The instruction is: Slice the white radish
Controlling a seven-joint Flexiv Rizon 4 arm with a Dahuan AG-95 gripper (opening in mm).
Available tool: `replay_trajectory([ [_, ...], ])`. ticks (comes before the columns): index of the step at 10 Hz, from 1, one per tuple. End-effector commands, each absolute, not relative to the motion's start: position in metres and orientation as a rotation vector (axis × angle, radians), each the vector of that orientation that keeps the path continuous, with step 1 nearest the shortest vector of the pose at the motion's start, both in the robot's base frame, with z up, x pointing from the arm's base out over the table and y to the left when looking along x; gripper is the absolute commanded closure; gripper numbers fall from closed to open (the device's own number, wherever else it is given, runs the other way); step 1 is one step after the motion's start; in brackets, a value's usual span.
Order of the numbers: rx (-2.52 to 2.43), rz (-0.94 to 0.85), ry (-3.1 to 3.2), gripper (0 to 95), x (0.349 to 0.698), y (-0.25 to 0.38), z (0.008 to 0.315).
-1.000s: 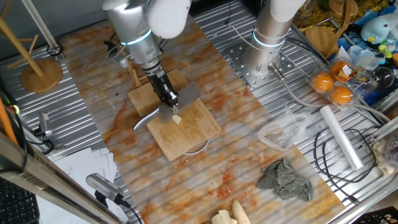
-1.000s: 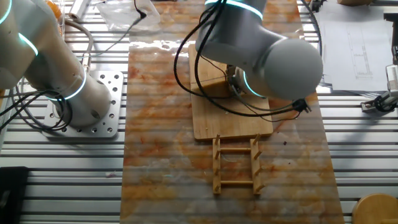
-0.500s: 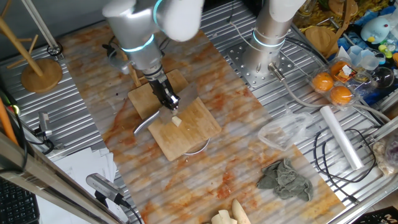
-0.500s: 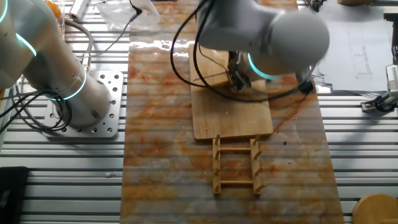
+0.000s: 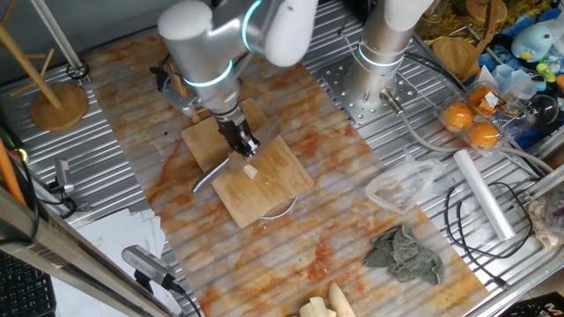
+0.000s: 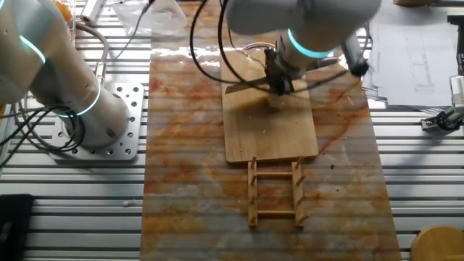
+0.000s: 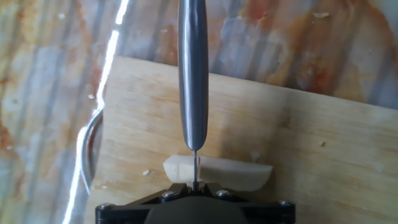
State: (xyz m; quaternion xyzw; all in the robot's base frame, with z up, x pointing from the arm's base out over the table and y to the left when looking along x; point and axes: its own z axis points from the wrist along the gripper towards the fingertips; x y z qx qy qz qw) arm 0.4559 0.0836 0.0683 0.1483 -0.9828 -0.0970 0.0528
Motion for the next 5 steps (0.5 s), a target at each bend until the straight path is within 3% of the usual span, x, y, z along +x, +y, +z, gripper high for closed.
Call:
replay_trajectory([
  [1,0.404,-0.200,-2.986,95.0,0.455,0.077,0.074],
  [5,0.271,-0.200,-2.990,95.0,0.450,0.059,0.086],
])
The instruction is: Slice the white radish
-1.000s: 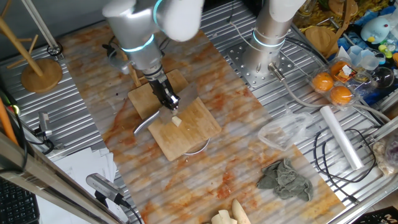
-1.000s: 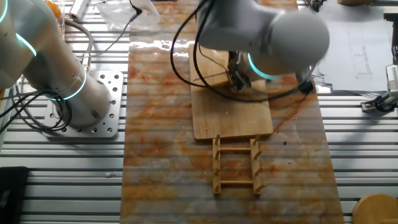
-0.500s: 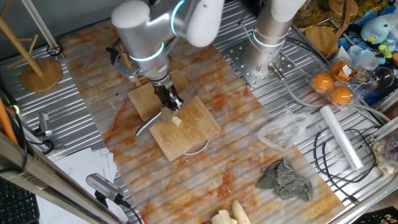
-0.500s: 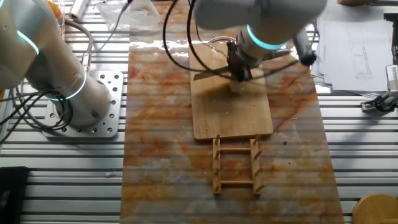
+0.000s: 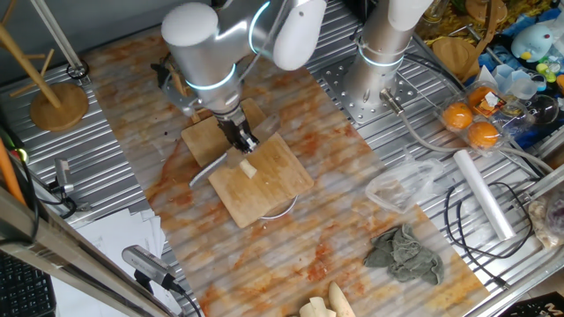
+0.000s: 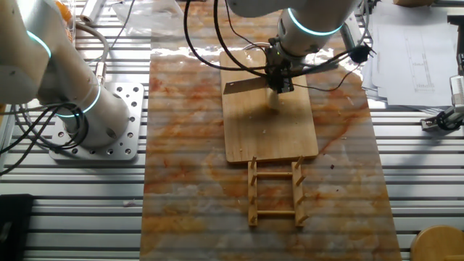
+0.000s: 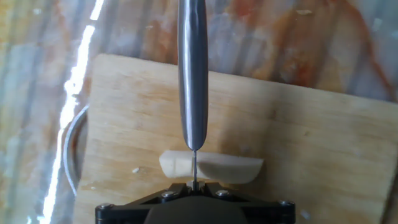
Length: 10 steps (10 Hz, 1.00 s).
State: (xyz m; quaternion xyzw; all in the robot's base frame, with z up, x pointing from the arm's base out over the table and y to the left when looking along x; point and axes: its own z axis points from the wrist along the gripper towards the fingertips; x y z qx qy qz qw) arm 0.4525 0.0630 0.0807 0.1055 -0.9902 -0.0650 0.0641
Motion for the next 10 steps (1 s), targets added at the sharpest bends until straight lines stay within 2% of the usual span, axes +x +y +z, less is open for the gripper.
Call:
replay_trajectory([
  [1,0.241,-0.200,-2.992,95.0,0.450,0.059,0.087],
  [10,0.146,-0.202,-3.019,95.0,0.452,0.070,0.081],
])
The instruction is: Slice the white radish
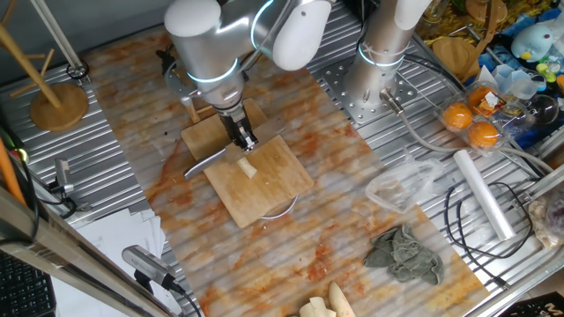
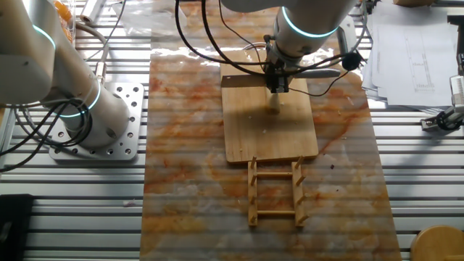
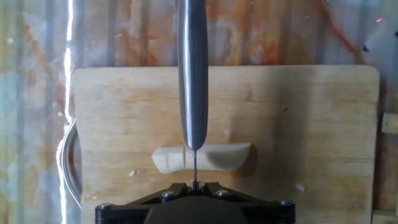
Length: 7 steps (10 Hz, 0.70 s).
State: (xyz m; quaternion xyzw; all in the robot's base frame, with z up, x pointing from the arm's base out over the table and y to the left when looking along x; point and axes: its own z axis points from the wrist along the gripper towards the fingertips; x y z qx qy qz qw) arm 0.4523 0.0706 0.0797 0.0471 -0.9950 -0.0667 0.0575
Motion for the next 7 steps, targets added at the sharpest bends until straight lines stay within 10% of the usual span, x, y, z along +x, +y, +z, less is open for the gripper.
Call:
replay_trajectory([
  [1,0.147,-0.201,-3.018,95.0,0.4512,0.0703,0.0806],
  [7,0.154,-0.194,-3.024,95.0,0.4430,0.0715,0.0715],
])
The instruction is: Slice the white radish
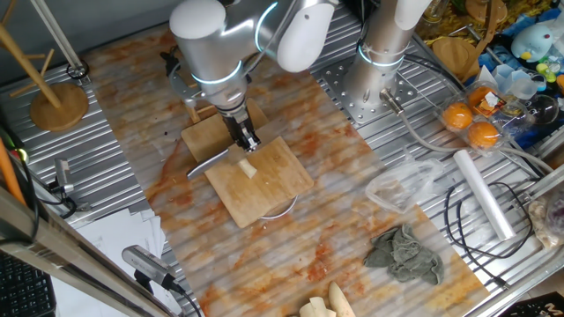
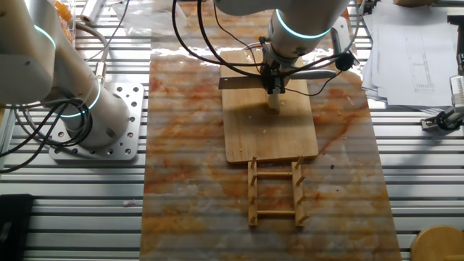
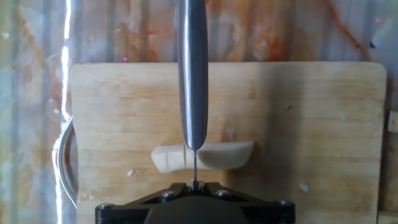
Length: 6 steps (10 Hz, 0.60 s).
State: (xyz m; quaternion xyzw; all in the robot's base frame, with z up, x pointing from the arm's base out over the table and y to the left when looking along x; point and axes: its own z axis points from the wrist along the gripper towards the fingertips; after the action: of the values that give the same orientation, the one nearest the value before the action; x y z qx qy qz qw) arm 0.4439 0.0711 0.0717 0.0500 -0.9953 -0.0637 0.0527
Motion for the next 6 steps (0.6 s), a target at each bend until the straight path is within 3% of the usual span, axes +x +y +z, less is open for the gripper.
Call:
replay_trajectory([
  [1,0.155,-0.194,-3.024,95.0,0.442,0.072,0.071],
  [6,0.169,-0.204,-3.028,95.0,0.437,0.073,0.057],
])
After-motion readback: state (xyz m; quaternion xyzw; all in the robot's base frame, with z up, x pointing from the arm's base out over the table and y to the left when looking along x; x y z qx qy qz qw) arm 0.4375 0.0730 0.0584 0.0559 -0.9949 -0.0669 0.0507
